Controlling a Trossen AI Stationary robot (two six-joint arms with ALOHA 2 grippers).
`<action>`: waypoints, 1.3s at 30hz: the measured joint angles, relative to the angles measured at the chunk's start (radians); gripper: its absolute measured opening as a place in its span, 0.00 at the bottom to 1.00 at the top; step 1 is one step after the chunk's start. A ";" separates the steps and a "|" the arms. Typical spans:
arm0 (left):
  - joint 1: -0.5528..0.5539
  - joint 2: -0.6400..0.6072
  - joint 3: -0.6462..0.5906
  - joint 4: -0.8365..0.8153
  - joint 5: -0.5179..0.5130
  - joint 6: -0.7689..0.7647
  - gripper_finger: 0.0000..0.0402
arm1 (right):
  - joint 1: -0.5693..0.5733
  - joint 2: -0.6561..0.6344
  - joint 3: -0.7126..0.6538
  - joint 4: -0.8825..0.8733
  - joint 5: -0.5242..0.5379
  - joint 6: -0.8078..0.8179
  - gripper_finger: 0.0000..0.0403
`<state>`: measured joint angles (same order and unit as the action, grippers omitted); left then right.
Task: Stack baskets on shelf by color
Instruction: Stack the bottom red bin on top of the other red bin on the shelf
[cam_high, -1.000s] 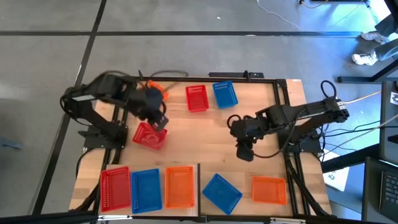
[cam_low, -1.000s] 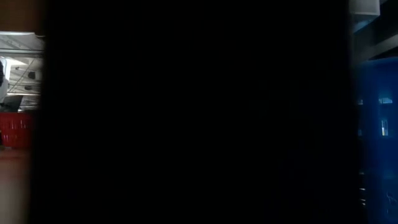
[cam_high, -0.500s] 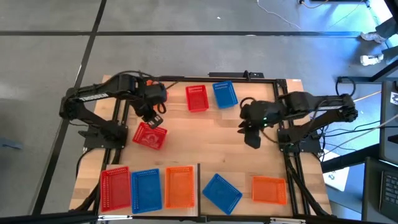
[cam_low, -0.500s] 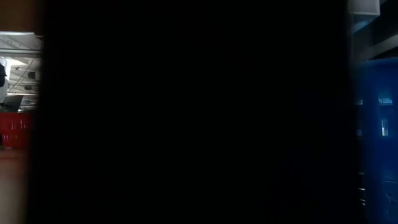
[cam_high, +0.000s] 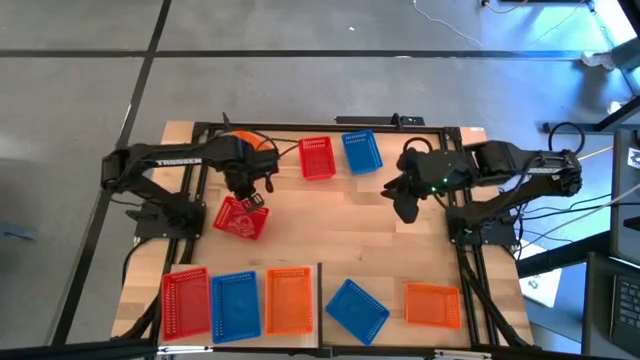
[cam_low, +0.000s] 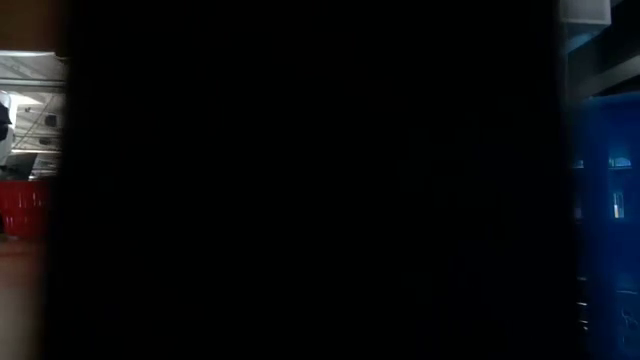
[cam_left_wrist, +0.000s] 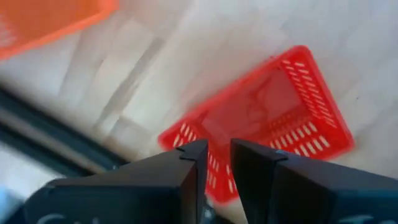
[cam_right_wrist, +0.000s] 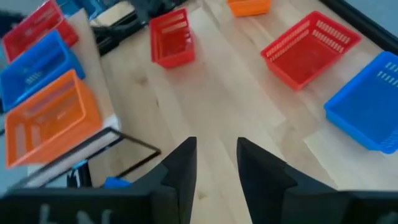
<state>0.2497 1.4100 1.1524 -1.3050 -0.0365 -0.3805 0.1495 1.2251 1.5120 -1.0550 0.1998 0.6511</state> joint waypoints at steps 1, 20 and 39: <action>0.000 0.006 -0.023 0.026 0.011 0.046 0.15 | -0.006 0.000 0.000 0.000 0.000 0.000 0.28; -0.008 0.190 -0.053 0.149 0.032 0.374 0.15 | -0.107 0.000 0.000 -0.002 -0.097 -0.003 0.28; -0.006 0.190 -0.053 0.193 0.069 0.447 0.15 | -0.121 0.001 0.000 -0.003 -0.116 -0.004 0.28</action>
<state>0.2436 1.6005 1.0996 -1.1120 0.0325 0.0663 0.0280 1.2259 1.5120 -1.0584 0.0837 0.6468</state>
